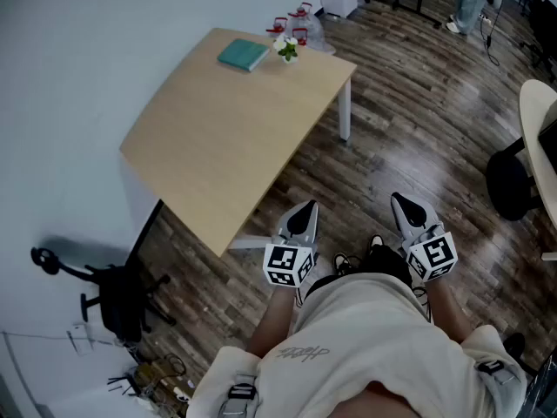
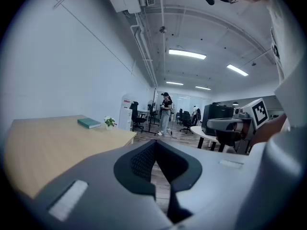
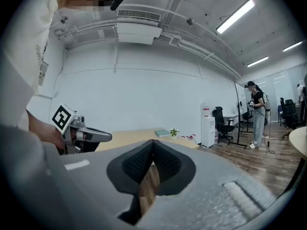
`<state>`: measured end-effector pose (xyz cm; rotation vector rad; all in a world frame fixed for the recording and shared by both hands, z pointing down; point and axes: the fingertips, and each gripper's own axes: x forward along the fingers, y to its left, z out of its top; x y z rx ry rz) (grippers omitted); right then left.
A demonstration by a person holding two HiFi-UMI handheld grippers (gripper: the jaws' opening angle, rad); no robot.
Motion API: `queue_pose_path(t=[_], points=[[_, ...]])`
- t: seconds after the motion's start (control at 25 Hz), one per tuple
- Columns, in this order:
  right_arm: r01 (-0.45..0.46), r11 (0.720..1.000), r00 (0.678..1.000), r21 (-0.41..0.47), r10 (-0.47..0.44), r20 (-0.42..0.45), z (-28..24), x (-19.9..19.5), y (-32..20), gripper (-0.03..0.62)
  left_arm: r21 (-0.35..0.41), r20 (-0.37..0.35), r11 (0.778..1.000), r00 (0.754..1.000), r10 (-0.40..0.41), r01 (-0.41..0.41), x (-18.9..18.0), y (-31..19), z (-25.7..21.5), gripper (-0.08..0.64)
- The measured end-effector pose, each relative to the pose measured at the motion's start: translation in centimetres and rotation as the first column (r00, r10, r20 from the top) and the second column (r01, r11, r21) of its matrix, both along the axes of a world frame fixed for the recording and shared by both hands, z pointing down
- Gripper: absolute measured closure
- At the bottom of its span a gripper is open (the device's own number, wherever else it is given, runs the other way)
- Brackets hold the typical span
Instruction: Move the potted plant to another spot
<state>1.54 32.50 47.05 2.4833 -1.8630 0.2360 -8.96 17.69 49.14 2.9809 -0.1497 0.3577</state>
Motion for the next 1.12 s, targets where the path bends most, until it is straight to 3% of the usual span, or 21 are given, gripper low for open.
queue_pose_path(t=[0.2, 0.44, 0.48, 0.56, 0.6, 1.12], points=[[0.020, 0.999, 0.999, 0.044, -0.021, 0.026, -0.5, -0.2, 0.0, 0.591, 0.003, -0.005, 1.000, 1.000, -0.008, 0.008, -0.1, 0.0, -0.4, 0.542], [0.027, 0.999, 0.999, 0.033, -0.026, -0.036, -0.8, -0.5, -0.1, 0.586, -0.005, 0.008, 1.000, 1.000, -0.015, 0.015, -0.6, 0.2, 0.2, 0.542], [0.024, 0.999, 0.999, 0.033, -0.022, -0.034, -0.6, -0.4, -0.1, 0.516, -0.006, 0.009, 1.000, 1.000, -0.016, 0.016, -0.6, 0.3, 0.3, 0.542], [0.006, 1.000, 1.000, 0.029, -0.005, -0.019, -0.2, 0.1, 0.0, 0.252, -0.007, 0.014, 1.000, 1.000, -0.017, 0.018, -0.6, 0.4, 0.5, 0.542], [0.001, 1.000, 1.000, 0.025, -0.001, -0.013, 0.1, 0.3, 0.0, 0.218, -0.007, 0.016, 1.000, 1.000, -0.019, 0.019, -0.5, 0.4, 0.6, 0.541], [0.047, 0.998, 0.999, 0.033, -0.047, -0.018, -0.9, 3.6, -0.4, 0.218, 0.009, 0.040, 0.999, 0.998, -0.048, 0.047, 2.1, 0.3, -0.6, 0.542]])
